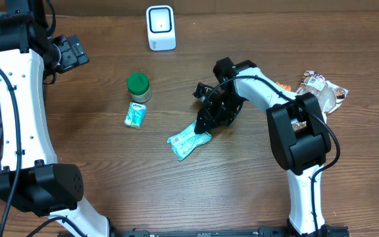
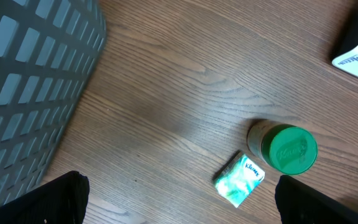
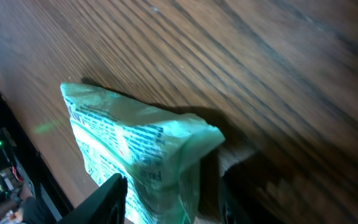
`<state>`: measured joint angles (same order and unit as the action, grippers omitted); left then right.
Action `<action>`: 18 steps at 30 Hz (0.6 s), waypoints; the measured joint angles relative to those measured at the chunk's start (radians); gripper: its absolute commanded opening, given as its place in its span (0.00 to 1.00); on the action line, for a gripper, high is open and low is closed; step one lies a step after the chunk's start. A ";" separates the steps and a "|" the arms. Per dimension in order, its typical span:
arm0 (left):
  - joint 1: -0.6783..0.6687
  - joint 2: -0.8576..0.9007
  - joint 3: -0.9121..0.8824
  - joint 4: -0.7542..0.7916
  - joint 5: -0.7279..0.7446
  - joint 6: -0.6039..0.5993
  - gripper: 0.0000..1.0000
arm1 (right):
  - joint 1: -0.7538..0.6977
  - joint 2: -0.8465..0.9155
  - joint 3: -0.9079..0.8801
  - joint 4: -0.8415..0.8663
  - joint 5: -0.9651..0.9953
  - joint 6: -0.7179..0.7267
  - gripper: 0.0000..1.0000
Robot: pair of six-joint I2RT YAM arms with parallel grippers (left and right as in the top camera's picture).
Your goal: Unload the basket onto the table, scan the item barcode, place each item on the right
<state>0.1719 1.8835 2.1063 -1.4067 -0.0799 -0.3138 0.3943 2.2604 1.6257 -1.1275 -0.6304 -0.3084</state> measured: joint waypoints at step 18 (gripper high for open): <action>0.000 0.000 0.000 0.000 0.000 0.000 1.00 | 0.016 0.005 -0.019 0.074 -0.009 0.113 0.20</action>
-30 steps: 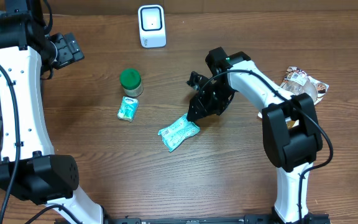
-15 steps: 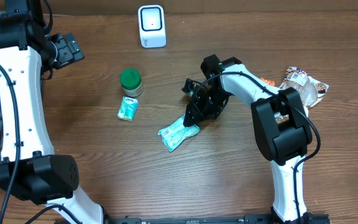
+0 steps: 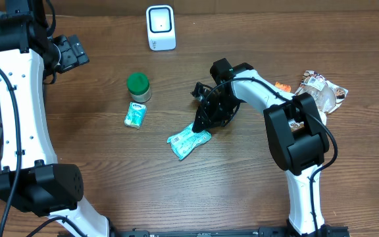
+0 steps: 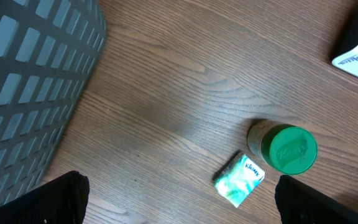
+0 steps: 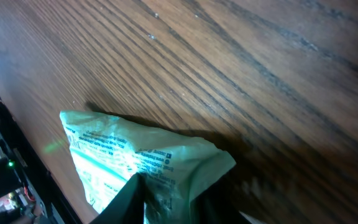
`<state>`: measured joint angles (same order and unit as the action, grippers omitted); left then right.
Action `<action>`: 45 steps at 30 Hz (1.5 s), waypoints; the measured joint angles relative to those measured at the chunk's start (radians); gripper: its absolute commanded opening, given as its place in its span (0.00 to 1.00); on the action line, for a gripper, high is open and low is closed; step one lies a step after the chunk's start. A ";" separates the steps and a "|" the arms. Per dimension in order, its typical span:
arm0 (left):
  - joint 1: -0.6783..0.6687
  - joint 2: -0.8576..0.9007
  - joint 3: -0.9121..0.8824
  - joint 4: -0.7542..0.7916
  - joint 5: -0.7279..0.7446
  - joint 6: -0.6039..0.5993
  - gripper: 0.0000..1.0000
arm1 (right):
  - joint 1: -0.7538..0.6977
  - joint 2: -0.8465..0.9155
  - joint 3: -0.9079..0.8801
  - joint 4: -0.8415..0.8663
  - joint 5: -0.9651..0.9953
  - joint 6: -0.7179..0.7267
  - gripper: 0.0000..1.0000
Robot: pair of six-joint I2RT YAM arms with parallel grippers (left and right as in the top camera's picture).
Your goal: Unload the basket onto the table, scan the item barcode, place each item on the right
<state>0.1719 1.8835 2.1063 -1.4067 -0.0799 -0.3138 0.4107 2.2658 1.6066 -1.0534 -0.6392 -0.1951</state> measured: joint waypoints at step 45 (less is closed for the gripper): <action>0.000 0.000 0.000 0.000 0.000 0.000 0.99 | 0.003 -0.615 0.207 -0.079 0.190 0.443 0.04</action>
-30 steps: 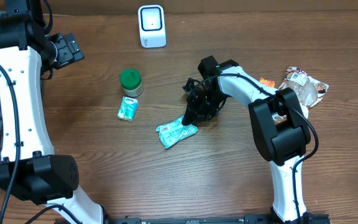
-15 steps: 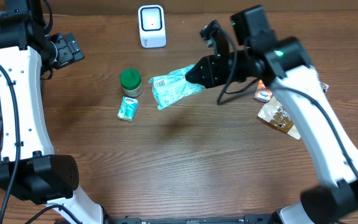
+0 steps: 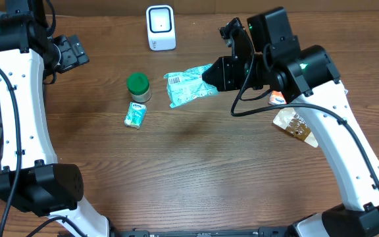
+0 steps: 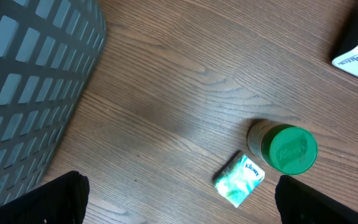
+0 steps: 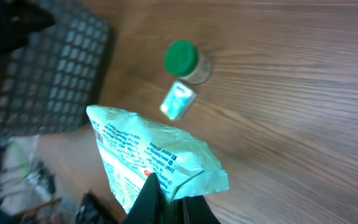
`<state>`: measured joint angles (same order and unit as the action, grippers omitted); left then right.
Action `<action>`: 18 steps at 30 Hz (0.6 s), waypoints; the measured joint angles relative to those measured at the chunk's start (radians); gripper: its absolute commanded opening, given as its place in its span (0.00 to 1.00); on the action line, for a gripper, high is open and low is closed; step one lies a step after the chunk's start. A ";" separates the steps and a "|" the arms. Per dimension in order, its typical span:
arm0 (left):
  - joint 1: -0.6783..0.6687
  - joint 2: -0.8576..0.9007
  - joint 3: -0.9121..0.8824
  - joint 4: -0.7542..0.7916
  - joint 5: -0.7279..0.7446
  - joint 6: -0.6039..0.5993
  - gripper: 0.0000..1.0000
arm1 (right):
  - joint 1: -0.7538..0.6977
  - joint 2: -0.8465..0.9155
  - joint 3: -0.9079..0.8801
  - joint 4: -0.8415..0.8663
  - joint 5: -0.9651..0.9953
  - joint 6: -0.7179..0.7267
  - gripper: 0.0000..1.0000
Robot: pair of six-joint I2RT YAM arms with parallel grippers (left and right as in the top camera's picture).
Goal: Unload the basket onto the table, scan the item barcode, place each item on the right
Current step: 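Lift the green pack with the right gripper toward the scanner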
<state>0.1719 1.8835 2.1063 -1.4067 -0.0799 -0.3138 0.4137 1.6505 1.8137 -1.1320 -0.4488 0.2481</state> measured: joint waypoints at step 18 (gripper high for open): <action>0.000 0.000 0.000 0.000 0.000 0.000 1.00 | 0.087 0.284 0.270 0.599 0.676 -0.235 0.04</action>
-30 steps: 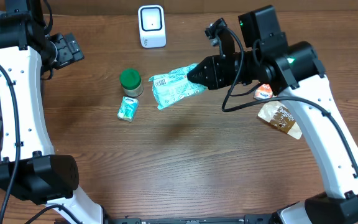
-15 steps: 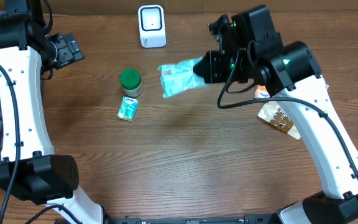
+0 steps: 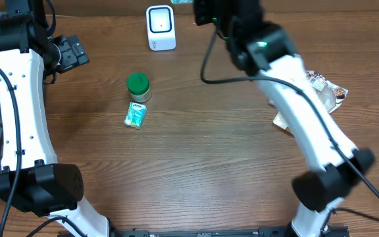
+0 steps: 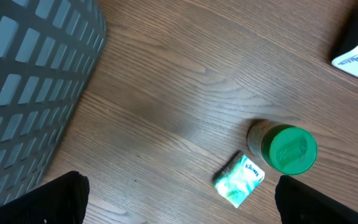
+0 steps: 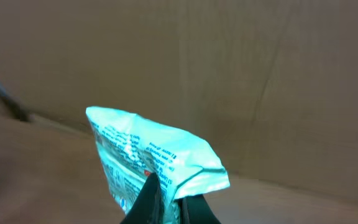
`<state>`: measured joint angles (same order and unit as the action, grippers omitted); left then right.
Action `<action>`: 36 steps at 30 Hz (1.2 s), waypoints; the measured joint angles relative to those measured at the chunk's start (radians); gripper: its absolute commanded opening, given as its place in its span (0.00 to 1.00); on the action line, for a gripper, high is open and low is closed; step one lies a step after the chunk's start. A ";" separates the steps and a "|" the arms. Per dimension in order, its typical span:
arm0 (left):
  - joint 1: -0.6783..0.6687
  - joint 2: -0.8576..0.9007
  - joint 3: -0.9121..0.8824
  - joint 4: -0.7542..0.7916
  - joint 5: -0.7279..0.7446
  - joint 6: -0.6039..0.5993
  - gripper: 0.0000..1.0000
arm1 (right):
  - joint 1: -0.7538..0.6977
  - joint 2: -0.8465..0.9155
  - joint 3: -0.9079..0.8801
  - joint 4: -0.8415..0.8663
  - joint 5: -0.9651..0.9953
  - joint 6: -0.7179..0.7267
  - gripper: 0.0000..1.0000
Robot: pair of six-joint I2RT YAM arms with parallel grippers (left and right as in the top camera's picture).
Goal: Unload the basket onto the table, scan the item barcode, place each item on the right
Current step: 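Lift the green pack with the right gripper toward the scanner, then hold the green pack in front of the scanner window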
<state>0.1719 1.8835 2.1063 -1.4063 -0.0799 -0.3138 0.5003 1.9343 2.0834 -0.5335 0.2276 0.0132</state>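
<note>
A crinkled pale green packet [image 5: 148,155] with small print is pinched at its lower edge by my right gripper [image 5: 169,196], which is shut on it. Behind it, the right wrist view shows only a brown cardboard wall. From overhead, the right arm [image 3: 262,46] reaches high toward the back edge, right of the white scanner [image 3: 160,27], and the packet is out of that view. My left gripper [image 4: 179,208] hangs open and empty at the far left, above bare wood.
A green-lidded jar [image 3: 138,85] and a small tissue pack [image 3: 135,114] lie left of centre. Snack packets [image 3: 321,89] sit at the right. A grey slatted basket [image 4: 30,81] fills the left wrist view's left side. The scanner's corner shows there too.
My right gripper, still holding the green packet, has gone from above the table right of the jar to high at the back edge beside the scanner. The left arm has not moved.
The green packet lay on the middle of the table with my right gripper's fingers around its end. Then the fingers were closer together on it. Later it was held in the air, barcode up, near the jar. Now it is up at the back by the scanner.
</note>
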 measured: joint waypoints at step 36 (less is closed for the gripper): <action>0.000 0.000 0.000 -0.001 0.000 0.000 0.99 | 0.044 0.514 0.000 0.675 0.001 -1.253 0.04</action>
<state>0.1719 1.8835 2.1063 -1.4071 -0.0799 -0.3138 0.5442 2.4481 2.0830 0.1413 0.2287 -1.2400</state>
